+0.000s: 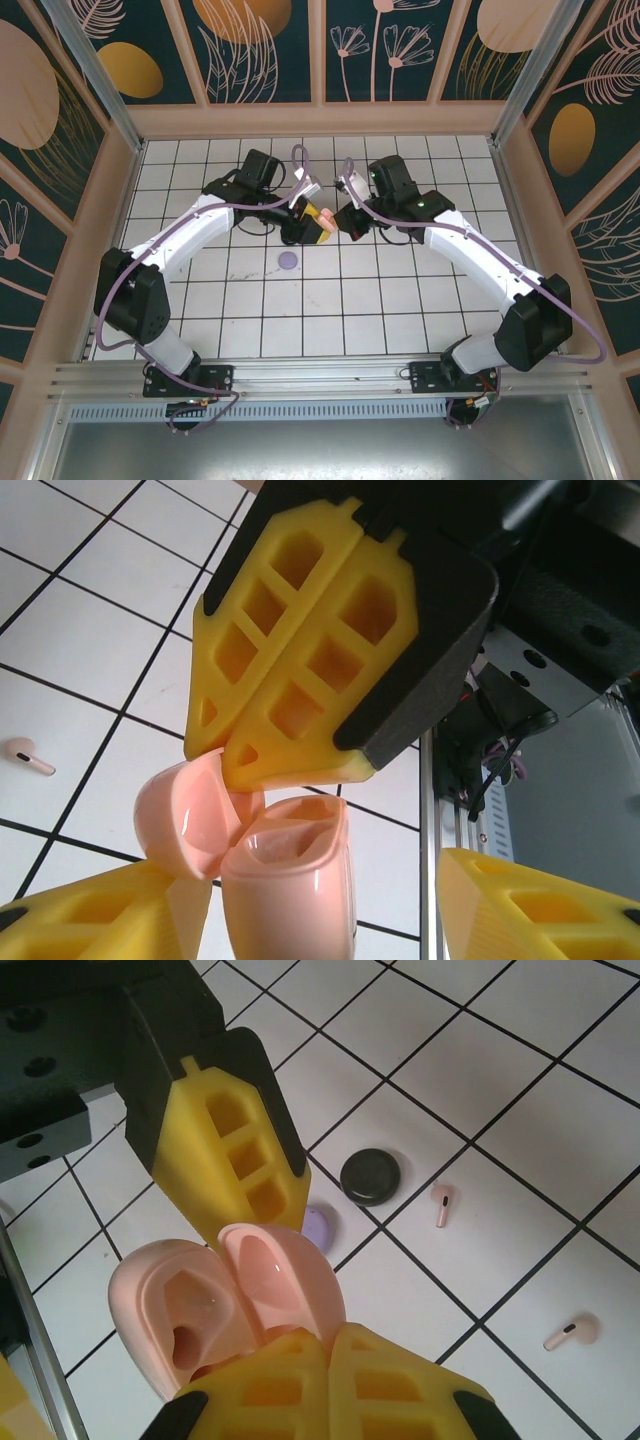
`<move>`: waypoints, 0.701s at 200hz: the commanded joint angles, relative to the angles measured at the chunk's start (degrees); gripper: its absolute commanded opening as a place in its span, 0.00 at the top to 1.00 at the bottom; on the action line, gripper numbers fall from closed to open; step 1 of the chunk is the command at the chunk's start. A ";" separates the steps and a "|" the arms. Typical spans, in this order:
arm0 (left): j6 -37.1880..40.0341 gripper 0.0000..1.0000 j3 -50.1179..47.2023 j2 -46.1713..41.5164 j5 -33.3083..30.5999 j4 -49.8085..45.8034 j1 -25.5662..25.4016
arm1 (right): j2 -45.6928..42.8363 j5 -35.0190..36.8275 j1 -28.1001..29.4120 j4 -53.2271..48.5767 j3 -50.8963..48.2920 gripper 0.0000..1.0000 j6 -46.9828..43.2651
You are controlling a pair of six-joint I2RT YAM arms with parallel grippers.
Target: Insert the wireless bluetooth earbuds into the charging case
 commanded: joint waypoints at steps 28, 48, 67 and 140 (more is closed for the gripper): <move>2.43 0.47 1.89 0.97 1.98 -0.12 -0.25 | 0.63 -0.31 1.64 -1.02 2.62 1.00 -0.58; 2.55 0.51 2.05 0.96 1.99 -0.02 -0.26 | 0.64 -0.14 1.66 -1.15 2.83 1.00 -0.56; 2.50 0.52 2.29 1.14 2.20 0.01 -0.19 | 0.73 -0.11 1.79 -1.02 2.96 1.00 -0.56; 1.71 0.47 2.33 1.02 2.27 1.58 -0.19 | 0.96 0.57 2.49 -1.38 3.30 1.00 -0.86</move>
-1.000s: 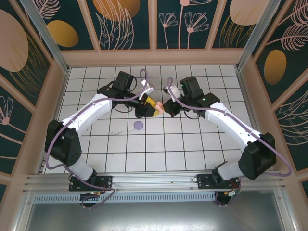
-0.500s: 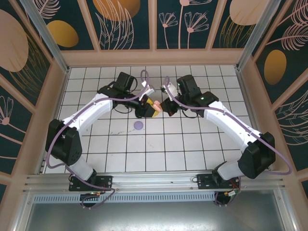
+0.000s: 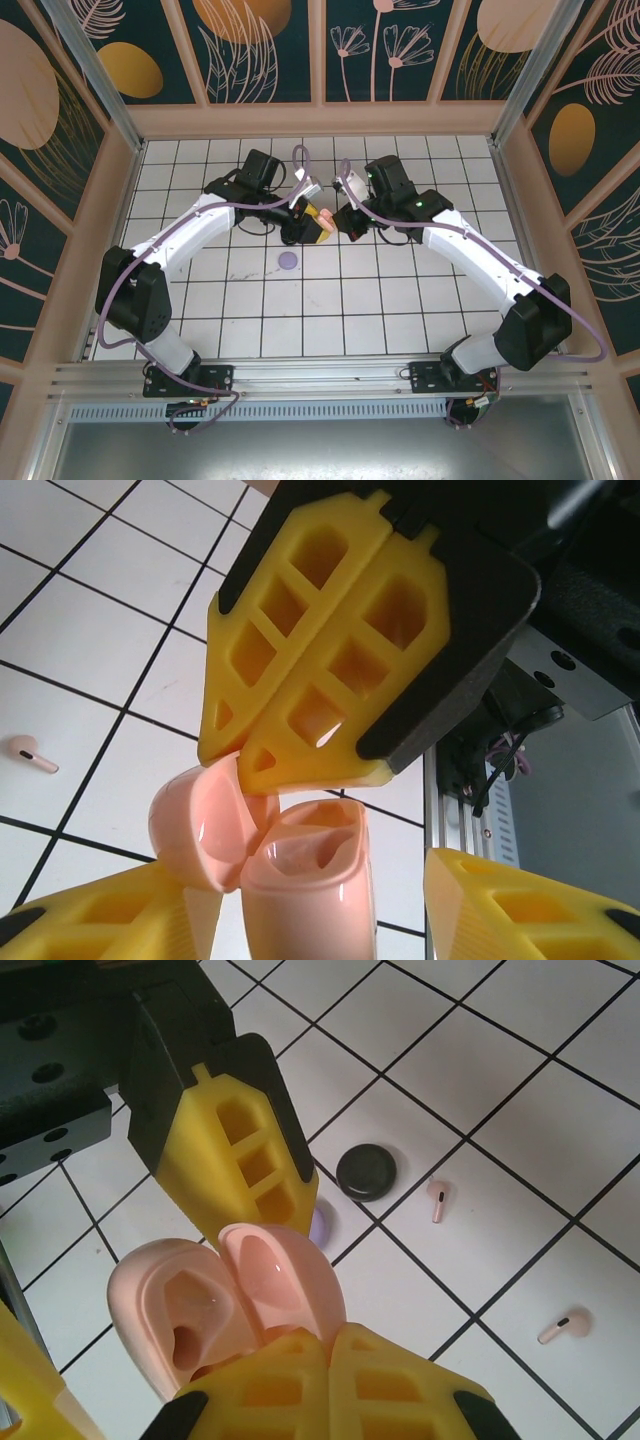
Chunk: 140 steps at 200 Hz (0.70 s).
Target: Insert the wireless bluetooth earbuds into the charging case
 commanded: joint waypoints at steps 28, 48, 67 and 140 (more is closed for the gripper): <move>0.33 0.57 1.87 0.53 2.55 2.77 -0.31 | 0.54 -1.36 1.49 0.00 2.34 1.00 -0.91; -0.02 0.68 1.74 0.53 3.08 3.34 -0.38 | 0.52 -1.14 1.58 0.03 2.50 1.00 -0.91; -0.30 0.76 1.50 0.62 3.44 3.88 -0.38 | 0.29 -0.69 1.58 0.05 2.78 1.00 -0.81; -8.88 0.98 -7.03 -4.51 1.02 19.69 0.03 | -2.73 5.72 0.44 1.88 4.69 0.63 2.69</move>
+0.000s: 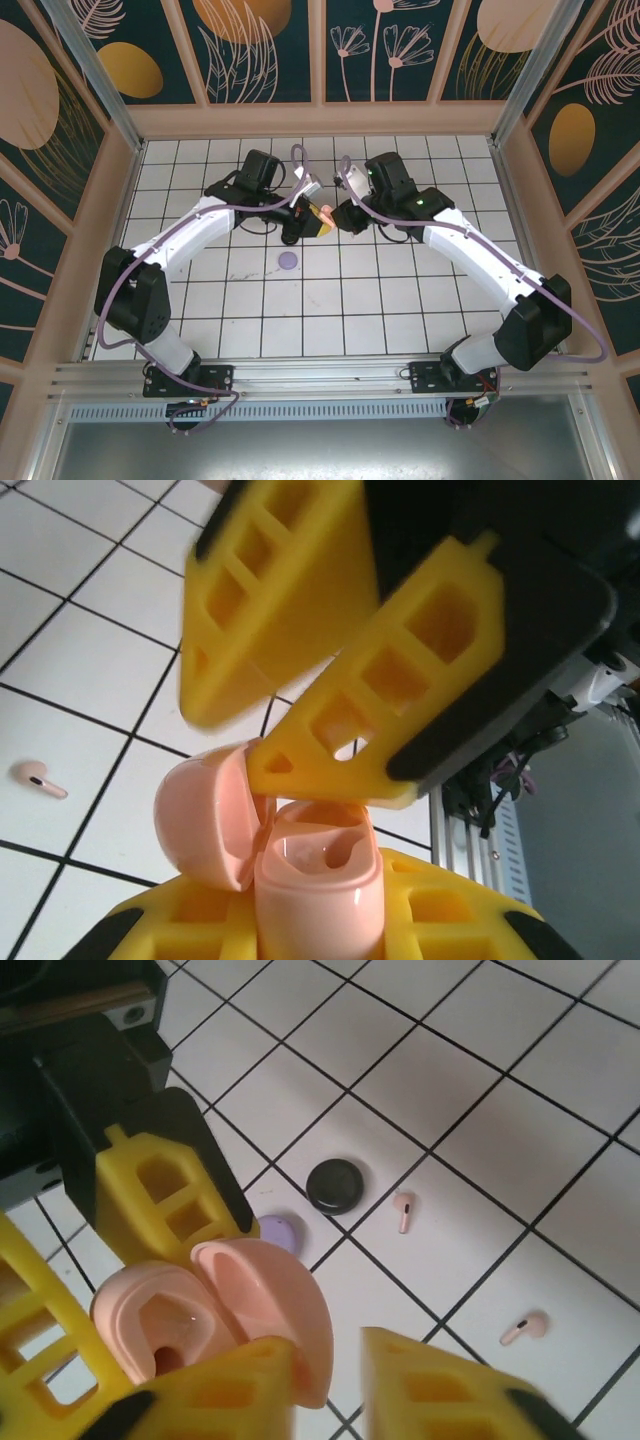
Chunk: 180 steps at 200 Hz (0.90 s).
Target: Insert the wireless bluetooth earbuds into the charging case
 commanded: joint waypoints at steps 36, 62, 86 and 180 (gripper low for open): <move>-12.67 1.00 -10.88 -8.47 -2.70 24.26 2.92 | -8.91 0.48 -2.34 2.61 1.26 0.48 2.88; -16.03 1.00 -15.84 -13.13 -6.50 30.83 4.38 | -11.33 0.91 -3.51 1.81 -1.51 0.43 4.04; -20.15 1.00 -21.97 -18.16 -11.43 38.89 5.30 | -9.88 3.18 -3.80 3.63 -5.14 0.43 7.84; -29.24 1.00 -36.47 -34.49 -32.82 54.86 6.10 | 19.39 8.42 -0.77 5.73 2.10 0.46 19.56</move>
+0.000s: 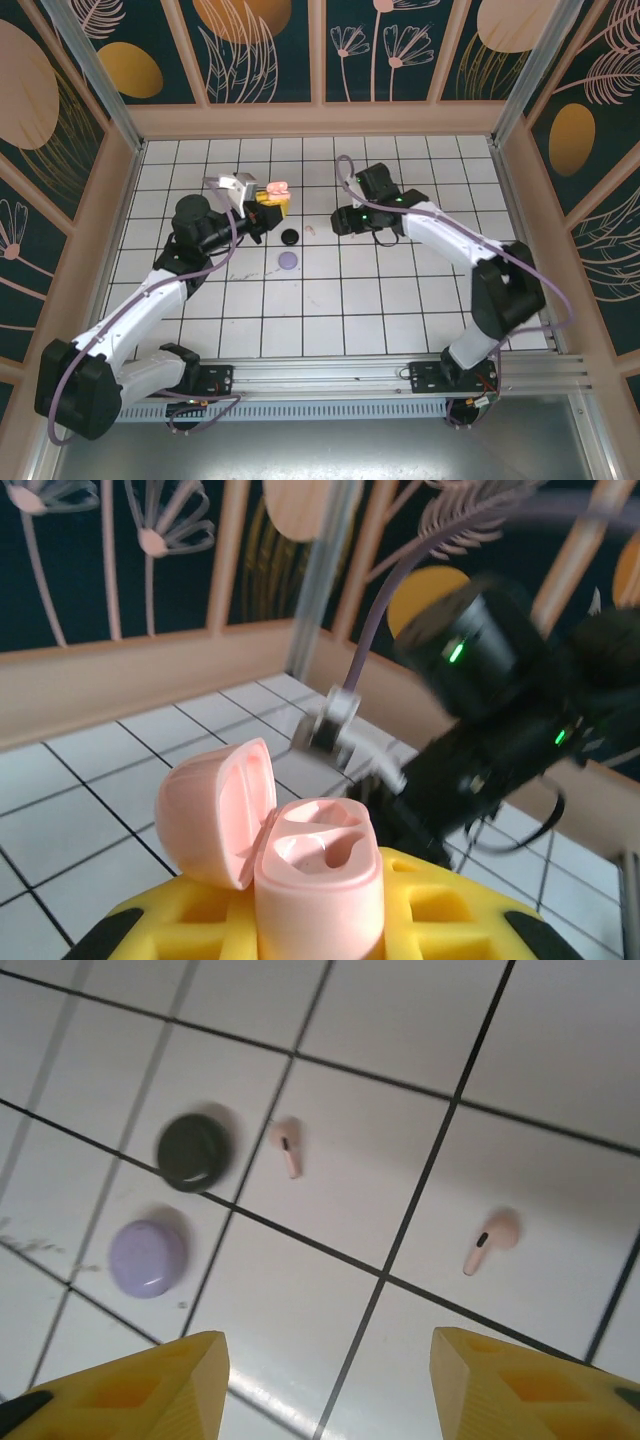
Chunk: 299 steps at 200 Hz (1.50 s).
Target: Insert the wireless bluetooth earbuds into the charging case
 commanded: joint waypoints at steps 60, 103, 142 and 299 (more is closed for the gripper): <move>-6.04 1.00 -2.49 -3.01 -7.83 7.91 0.66 | 21.43 8.79 6.14 -5.14 19.36 0.50 0.02; -6.01 1.00 -1.98 -2.93 -7.39 7.38 0.72 | 27.76 11.30 7.06 -8.10 25.94 0.53 -0.97; -6.01 1.00 -1.99 -2.76 -7.13 7.38 0.74 | 30.80 11.31 7.61 -9.55 29.53 0.54 -1.64; -6.46 1.00 -1.54 -2.58 -6.59 7.47 0.79 | 37.16 10.78 8.55 -11.97 35.10 0.59 -2.49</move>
